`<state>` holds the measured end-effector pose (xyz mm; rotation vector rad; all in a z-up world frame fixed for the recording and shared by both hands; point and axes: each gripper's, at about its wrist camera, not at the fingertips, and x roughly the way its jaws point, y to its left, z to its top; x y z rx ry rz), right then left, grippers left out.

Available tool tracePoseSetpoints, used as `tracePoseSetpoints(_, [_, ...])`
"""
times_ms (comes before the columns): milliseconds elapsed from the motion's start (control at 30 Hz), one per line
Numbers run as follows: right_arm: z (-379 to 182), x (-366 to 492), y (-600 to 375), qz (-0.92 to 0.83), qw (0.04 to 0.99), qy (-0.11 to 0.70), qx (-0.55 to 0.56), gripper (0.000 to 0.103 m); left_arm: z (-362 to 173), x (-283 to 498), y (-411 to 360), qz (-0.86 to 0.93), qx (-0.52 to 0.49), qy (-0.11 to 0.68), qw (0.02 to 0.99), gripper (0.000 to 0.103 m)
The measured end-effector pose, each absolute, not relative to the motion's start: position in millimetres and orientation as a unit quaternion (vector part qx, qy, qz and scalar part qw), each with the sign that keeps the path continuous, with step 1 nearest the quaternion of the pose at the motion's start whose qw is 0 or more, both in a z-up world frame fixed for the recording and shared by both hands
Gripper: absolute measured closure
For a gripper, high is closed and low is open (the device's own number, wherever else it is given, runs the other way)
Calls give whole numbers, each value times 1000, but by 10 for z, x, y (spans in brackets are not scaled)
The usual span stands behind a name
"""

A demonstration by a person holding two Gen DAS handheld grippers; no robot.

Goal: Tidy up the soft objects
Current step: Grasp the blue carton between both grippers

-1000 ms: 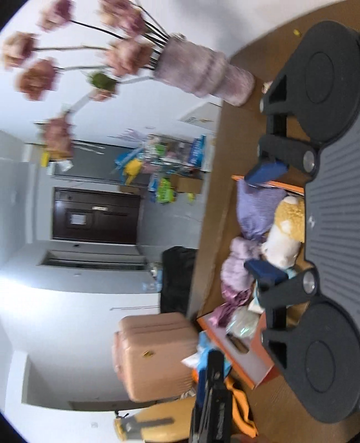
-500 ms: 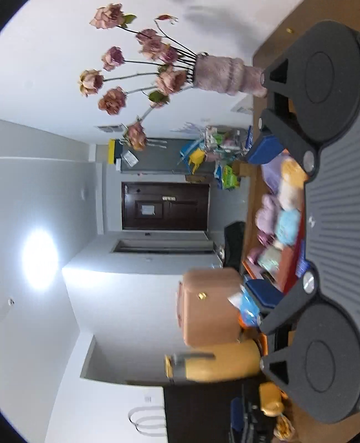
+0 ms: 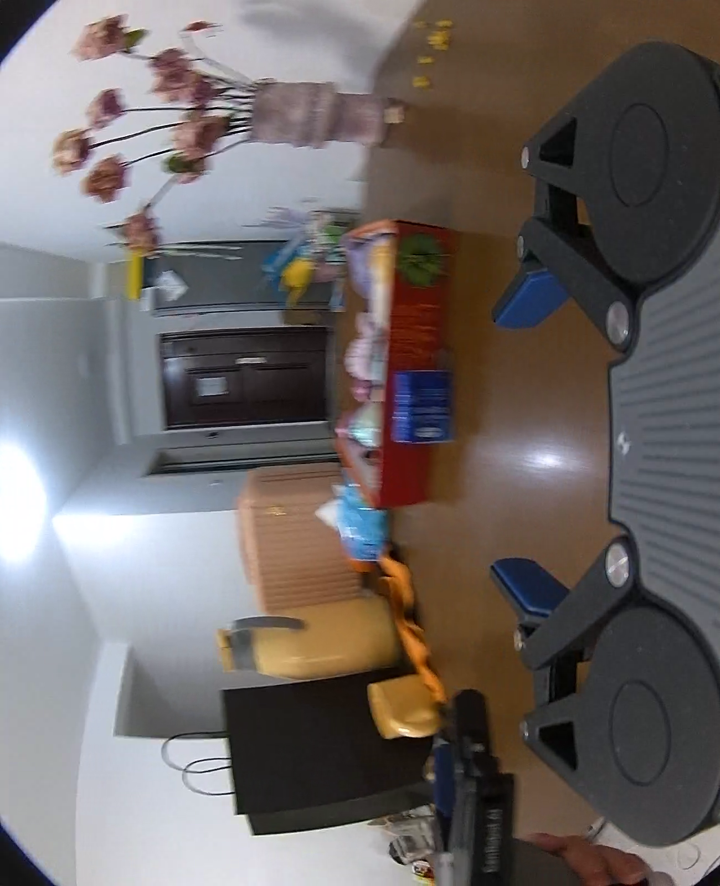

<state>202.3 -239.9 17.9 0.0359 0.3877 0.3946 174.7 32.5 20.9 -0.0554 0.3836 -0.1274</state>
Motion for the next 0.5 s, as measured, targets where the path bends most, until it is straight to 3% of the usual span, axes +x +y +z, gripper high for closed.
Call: tracePoseSetpoints(500, [33,2076,-2557,149,965,210,58,14,221,1774,257,-57,-12,206,977,5])
